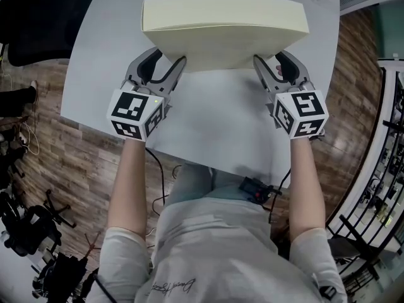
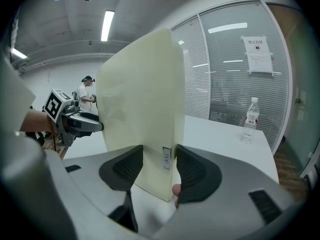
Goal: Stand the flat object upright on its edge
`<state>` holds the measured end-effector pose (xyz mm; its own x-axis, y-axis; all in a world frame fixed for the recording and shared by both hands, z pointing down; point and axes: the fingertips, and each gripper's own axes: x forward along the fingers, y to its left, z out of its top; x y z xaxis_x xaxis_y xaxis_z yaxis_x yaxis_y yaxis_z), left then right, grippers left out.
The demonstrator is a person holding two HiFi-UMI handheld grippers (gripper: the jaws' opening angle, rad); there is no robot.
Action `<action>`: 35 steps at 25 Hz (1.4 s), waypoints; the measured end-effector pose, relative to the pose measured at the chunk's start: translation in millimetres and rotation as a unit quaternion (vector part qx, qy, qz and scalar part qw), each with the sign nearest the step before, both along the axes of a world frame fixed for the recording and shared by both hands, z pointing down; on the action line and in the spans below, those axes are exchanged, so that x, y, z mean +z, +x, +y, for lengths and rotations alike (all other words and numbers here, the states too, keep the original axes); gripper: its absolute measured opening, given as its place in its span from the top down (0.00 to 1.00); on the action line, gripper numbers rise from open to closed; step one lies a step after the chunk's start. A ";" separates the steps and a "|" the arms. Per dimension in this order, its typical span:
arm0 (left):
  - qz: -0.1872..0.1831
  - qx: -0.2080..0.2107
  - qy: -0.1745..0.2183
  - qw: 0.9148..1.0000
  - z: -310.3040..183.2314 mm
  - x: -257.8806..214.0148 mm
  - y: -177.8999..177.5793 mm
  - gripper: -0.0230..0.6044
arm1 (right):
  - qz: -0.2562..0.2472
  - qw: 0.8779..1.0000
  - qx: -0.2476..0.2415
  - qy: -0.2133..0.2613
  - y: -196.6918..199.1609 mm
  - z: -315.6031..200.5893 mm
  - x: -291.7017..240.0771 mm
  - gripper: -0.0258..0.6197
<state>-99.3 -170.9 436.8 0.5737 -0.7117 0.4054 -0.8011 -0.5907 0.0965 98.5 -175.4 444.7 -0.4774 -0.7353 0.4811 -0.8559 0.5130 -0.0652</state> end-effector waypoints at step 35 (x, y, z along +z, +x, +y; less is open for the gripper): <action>-0.012 0.029 -0.010 0.999 8.8 5.0 0.4 0.54 | -0.003 0.999 -0.044 -0.009 -14.2 7.2 3.7 0.54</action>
